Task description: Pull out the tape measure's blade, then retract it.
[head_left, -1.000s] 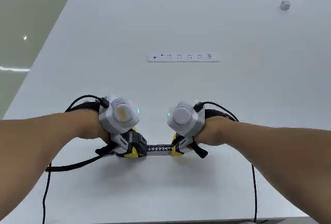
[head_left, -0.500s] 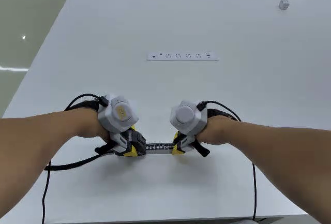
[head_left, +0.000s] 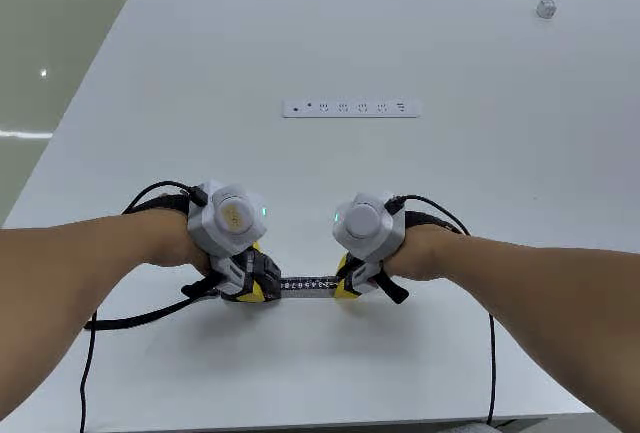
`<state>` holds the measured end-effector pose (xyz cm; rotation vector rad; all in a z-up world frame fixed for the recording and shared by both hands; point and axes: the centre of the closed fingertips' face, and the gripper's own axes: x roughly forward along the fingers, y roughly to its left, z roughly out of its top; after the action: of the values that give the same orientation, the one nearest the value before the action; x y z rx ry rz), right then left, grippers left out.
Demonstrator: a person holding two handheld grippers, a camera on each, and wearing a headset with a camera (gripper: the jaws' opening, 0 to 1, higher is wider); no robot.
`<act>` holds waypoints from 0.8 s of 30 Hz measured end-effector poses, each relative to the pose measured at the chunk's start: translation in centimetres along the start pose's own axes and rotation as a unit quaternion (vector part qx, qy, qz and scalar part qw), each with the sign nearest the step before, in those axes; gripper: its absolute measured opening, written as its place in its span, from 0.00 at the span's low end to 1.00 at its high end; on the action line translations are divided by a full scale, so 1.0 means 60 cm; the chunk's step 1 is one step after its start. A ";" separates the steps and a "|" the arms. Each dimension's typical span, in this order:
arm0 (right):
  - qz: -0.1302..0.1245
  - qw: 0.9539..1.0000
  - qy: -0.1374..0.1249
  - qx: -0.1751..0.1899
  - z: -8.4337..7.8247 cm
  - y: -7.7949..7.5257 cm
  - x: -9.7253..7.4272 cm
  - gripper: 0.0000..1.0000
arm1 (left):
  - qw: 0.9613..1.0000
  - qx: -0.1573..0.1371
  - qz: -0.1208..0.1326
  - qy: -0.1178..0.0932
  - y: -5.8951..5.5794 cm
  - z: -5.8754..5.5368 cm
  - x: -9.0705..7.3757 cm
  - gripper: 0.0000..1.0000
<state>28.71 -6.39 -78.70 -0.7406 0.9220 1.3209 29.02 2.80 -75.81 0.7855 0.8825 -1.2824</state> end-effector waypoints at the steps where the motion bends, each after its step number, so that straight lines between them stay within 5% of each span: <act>1: 0.000 1.000 -0.001 0.000 -0.001 0.000 0.000 0.12 | 1.000 0.000 0.000 0.000 0.000 0.000 0.000 0.36; 24: -0.001 1.000 -0.010 0.007 -0.012 -0.002 -0.008 0.12 | 1.000 0.000 0.002 0.002 0.000 -0.001 -0.001 0.36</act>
<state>28.73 -7.30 -78.61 -0.7165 0.9127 1.3160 29.03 2.88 -75.78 0.7897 0.8825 -1.2775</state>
